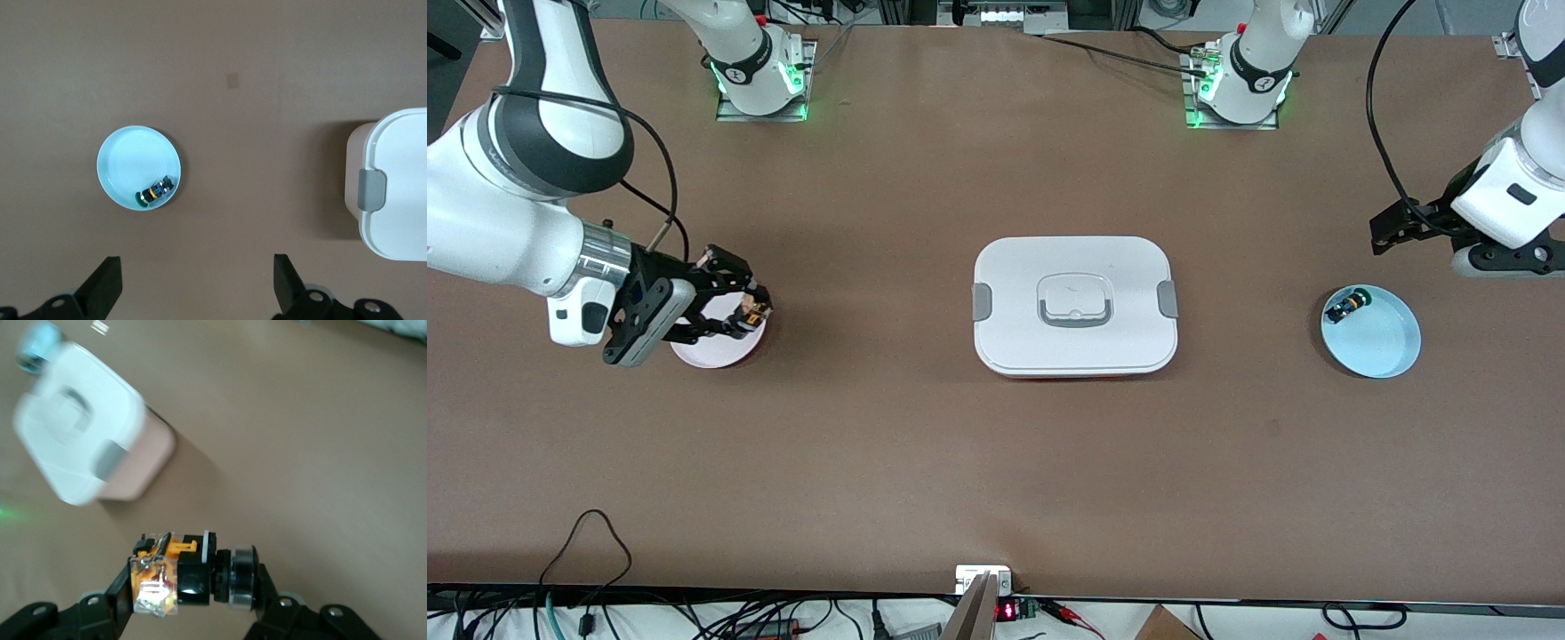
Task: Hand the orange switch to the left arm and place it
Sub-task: 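Lift the switch with the right gripper while the left gripper reaches inward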
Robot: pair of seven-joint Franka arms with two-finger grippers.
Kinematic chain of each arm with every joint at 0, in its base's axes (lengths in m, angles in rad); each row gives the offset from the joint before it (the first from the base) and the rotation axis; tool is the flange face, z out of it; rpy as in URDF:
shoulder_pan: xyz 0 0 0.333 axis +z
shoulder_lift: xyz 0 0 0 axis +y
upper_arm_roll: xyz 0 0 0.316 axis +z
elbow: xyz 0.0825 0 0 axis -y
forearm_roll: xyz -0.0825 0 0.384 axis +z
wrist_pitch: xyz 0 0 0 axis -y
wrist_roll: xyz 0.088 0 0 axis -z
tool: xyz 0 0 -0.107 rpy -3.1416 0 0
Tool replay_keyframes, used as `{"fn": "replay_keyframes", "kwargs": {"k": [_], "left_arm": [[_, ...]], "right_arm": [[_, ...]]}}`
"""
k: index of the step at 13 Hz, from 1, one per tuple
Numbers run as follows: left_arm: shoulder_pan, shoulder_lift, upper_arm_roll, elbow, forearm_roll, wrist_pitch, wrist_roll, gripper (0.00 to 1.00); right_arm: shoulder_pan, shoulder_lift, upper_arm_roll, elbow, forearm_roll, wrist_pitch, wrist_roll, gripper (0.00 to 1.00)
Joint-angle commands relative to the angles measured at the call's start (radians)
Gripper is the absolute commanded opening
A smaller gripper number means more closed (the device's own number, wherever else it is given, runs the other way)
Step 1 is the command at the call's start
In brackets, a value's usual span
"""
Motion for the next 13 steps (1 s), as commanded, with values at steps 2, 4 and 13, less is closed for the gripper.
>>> {"fn": "replay_keyframes", "kwargs": {"k": [2, 4, 13], "left_arm": [[0.013, 0.012, -0.004, 0.012, -0.020, -0.073, -0.003, 1.00], [0.013, 0.027, -0.004, 0.014, -0.126, -0.128, 0.001, 1.00], [0.051, 0.196, -0.007, -0.003, -0.992, -0.216, -0.005, 1.00]], "right_arm": [[0.038, -0.013, 0.014, 0.000, 0.222, -0.006, -0.202, 0.08], [0.078, -0.011, 0.014, 0.000, 0.349, -0.004, -0.303, 0.08], [0.314, 0.059, 0.014, -0.008, 0.866, -0.012, -0.761, 0.08]]}}
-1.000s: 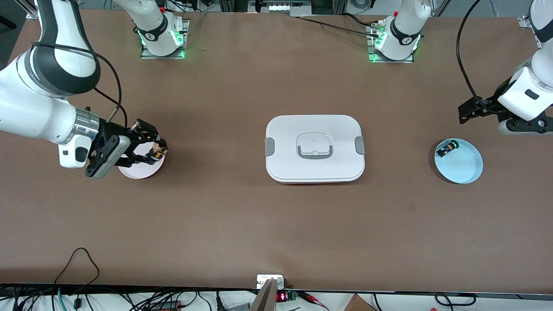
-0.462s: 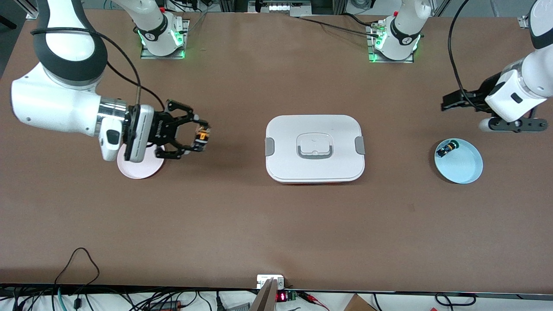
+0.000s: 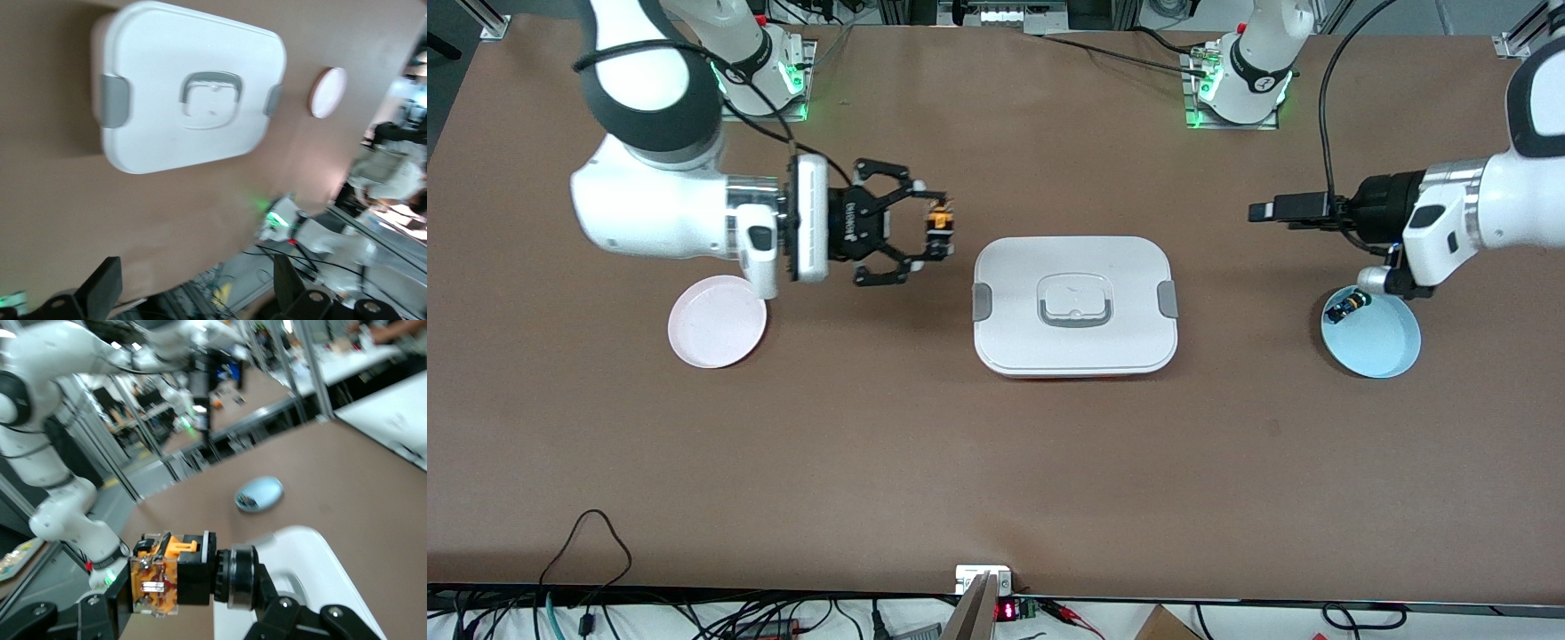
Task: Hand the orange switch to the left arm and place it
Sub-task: 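Carry the switch above the box toward the left gripper and grasp it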
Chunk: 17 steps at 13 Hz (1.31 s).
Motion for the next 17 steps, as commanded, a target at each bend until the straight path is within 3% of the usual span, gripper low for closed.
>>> {"fn": "replay_keyframes", "kwargs": {"k": [1, 3, 7, 9, 13, 17], "left_arm": [[-0.003, 0.072, -0.011, 0.002, -0.220, -0.013, 0.010, 1.00], [-0.032, 0.086, -0.017, -0.036, -0.409, 0.031, 0.024, 1.00], [-0.039, 0.010, -0.089, -0.220, -0.647, 0.163, 0.157, 1.00], [-0.041, -0.030, -0.145, -0.270, -0.696, 0.258, 0.162, 1.00], [-0.042, -0.026, -0.289, -0.270, -0.770, 0.454, 0.179, 1.00], [-0.053, 0.039, -0.337, -0.259, -0.865, 0.563, 0.361, 0.99]], "right_arm": [[0.062, 0.039, -0.009, -0.001, 0.165, 0.004, -0.174, 0.08], [0.099, 0.058, -0.009, 0.002, 0.261, 0.016, -0.263, 0.08], [0.139, 0.091, -0.009, 0.003, 0.390, 0.100, -0.377, 0.08], [0.138, 0.089, -0.009, 0.003, 0.393, 0.167, -0.386, 0.08], [0.147, 0.088, 0.003, 0.003, 0.399, 0.228, -0.397, 0.08], [0.147, 0.082, 0.013, 0.003, 0.399, 0.229, -0.394, 0.08]]}}
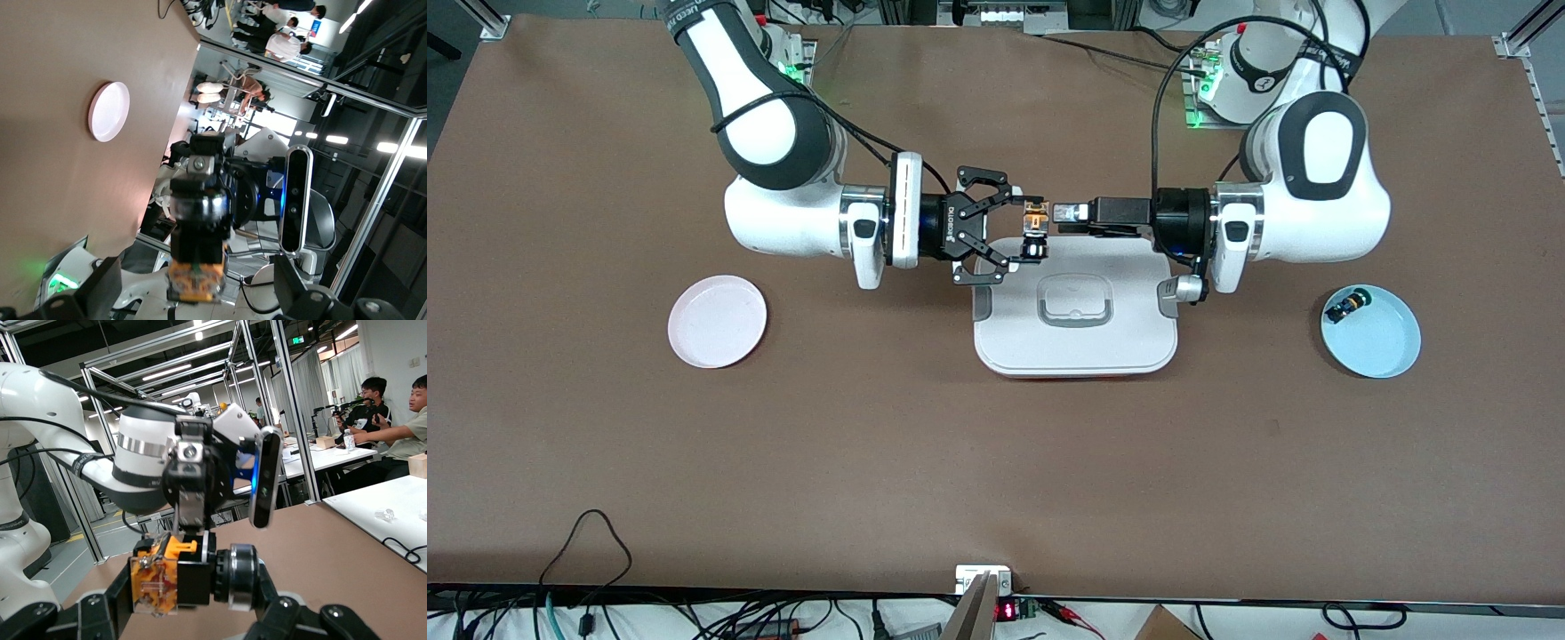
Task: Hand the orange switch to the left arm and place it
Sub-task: 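Carry the switch above the box toward the left gripper and grasp it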
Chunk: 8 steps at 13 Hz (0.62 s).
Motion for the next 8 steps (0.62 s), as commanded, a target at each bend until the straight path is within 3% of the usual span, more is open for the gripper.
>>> {"fn": "replay_keyframes", "kwargs": {"k": [1, 2, 4, 8], "left_arm": [[-0.029, 0.022, -0.009, -0.002, -0.070, 0.063, 0.110, 0.95], [-0.036, 0.022, -0.009, -0.002, -0.087, 0.080, 0.115, 0.85], [-0.043, 0.017, -0.009, -0.003, -0.105, 0.080, 0.113, 0.51], [-0.042, 0.008, -0.011, 0.000, -0.105, 0.071, 0.113, 0.27]], "right_arm": [[0.006, -0.012, 0.006, 0.002, 0.028, 0.026, -0.034, 0.08], [0.008, -0.014, 0.004, 0.002, 0.028, 0.026, -0.034, 0.08], [0.017, -0.014, 0.004, 0.002, 0.028, 0.026, -0.034, 0.08], [0.022, -0.015, 0.004, 0.002, 0.028, 0.043, -0.034, 0.08]]}}
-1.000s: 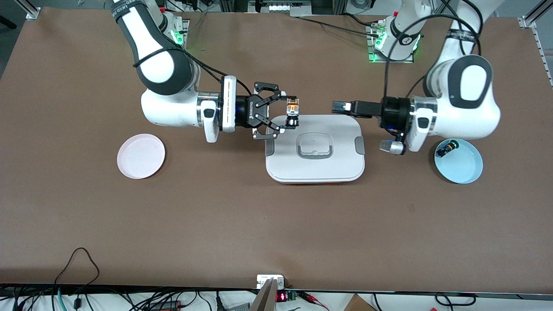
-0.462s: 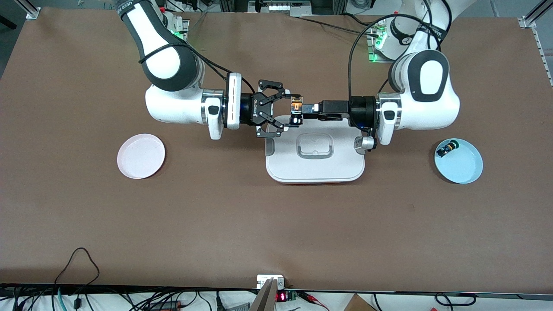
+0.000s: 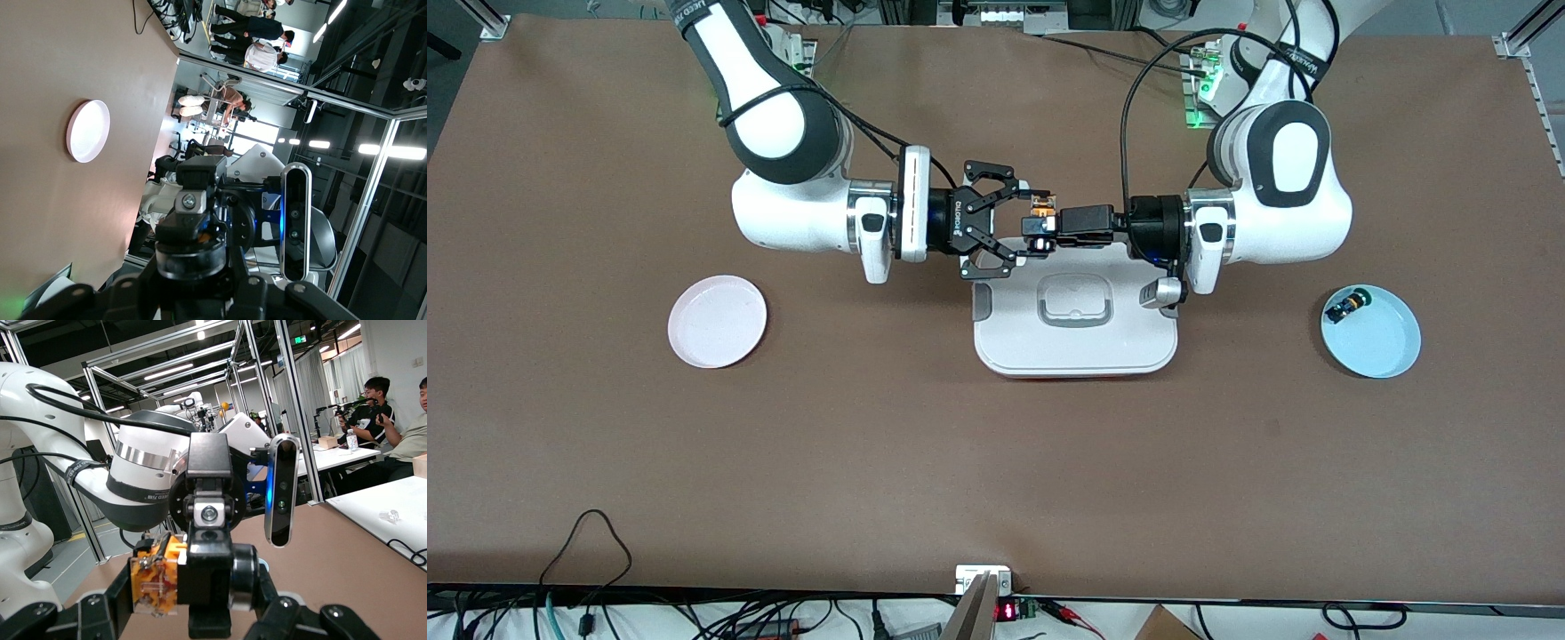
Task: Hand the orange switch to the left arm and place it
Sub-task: 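Open the right gripper and release the switch to the left gripper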
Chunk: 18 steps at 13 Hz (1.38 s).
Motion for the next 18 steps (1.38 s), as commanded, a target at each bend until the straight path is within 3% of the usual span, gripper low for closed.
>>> {"fn": "replay_keyframes", "kwargs": {"k": [1, 4, 5, 6, 13, 18], "left_arm": [[-0.003, -0.013, 0.000, -0.005, -0.020, 0.007, 0.021, 0.23], [-0.001, -0.012, 0.000, 0.002, -0.019, 0.006, 0.023, 0.21], [-0.001, -0.013, 0.000, 0.004, -0.019, 0.006, 0.023, 0.21], [0.000, -0.012, 0.001, 0.004, -0.019, 0.006, 0.021, 0.21], [0.008, -0.012, 0.003, 0.016, 0.000, 0.003, 0.012, 0.21], [0.042, -0.010, 0.011, 0.053, 0.205, -0.019, -0.017, 0.21]], "right_arm": [[0.011, -0.011, 0.002, 0.001, 0.023, 0.032, -0.033, 0.08], [0.013, -0.013, 0.002, 0.001, 0.023, 0.032, -0.035, 0.08], [0.013, -0.013, 0.002, 0.001, 0.023, 0.031, -0.036, 0.20], [0.012, -0.020, 0.004, -0.002, 0.023, 0.029, -0.013, 0.99], [-0.027, -0.053, 0.002, -0.053, 0.011, 0.026, 0.025, 1.00], [-0.123, -0.109, 0.002, -0.168, -0.049, 0.020, 0.021, 1.00]]}}
